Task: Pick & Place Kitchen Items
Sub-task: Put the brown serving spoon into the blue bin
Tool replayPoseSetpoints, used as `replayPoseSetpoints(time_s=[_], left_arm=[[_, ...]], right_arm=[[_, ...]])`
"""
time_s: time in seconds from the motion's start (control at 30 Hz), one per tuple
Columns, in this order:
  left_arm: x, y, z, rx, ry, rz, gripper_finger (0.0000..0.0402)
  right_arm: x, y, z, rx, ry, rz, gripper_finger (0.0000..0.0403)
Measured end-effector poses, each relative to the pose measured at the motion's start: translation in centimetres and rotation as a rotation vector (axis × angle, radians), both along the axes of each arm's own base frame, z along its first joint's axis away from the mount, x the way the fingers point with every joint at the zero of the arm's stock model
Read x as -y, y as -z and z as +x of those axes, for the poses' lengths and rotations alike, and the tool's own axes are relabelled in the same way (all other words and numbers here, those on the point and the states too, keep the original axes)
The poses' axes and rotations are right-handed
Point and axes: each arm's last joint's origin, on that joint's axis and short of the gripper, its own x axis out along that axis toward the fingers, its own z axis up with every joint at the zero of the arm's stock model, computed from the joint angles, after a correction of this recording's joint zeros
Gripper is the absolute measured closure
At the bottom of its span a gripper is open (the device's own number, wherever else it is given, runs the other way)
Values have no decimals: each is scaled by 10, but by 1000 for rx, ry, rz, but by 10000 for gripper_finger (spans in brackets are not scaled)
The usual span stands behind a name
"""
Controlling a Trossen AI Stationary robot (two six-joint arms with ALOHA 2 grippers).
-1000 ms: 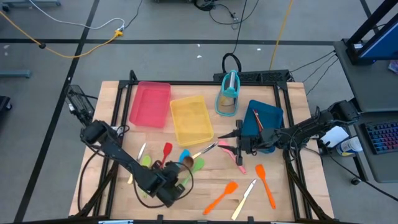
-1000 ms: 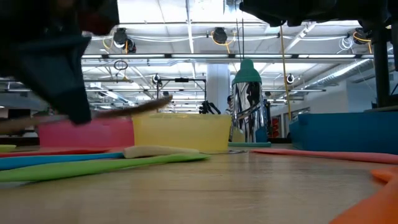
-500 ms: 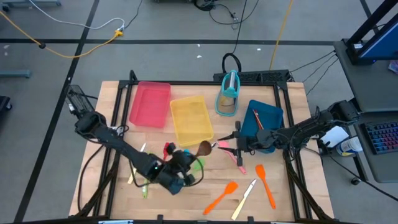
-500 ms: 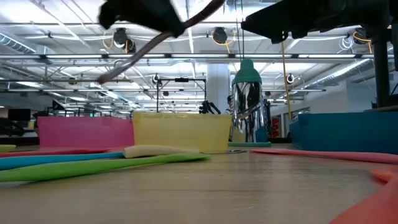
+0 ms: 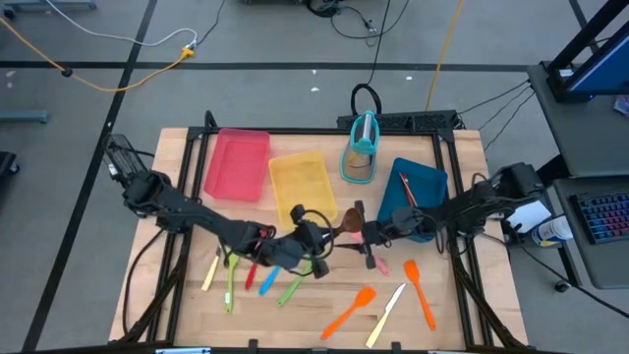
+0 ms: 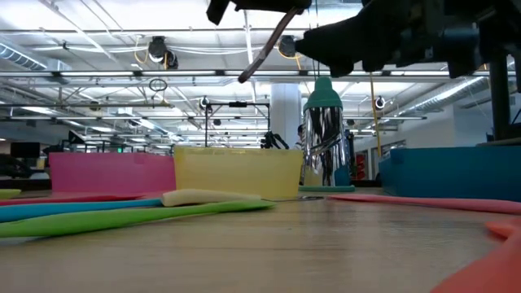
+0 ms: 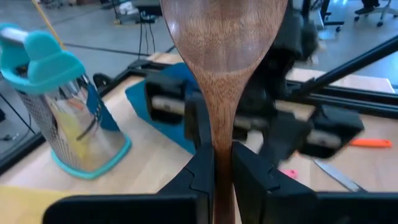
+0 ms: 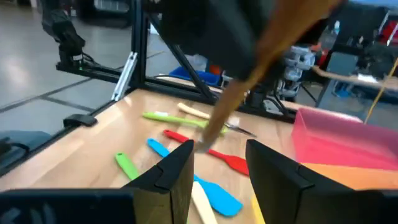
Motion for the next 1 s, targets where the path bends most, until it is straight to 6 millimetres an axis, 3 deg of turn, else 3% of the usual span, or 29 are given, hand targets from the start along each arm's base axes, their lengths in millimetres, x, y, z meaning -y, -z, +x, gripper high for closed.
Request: replayPoseSetpoints(time_s=[0.2, 0.63, 1.0], left_arm=[[-7, -5, 4, 36, -4, 27, 359], [-15, -7, 10, 73, -25, 21, 360], [-16, -7, 10, 73, -22, 21, 355]], right_arm=[[6, -9, 2, 123, 24, 10, 261], [5, -13, 2, 161, 23, 44, 266], [6, -13, 2, 160, 27, 61, 332]])
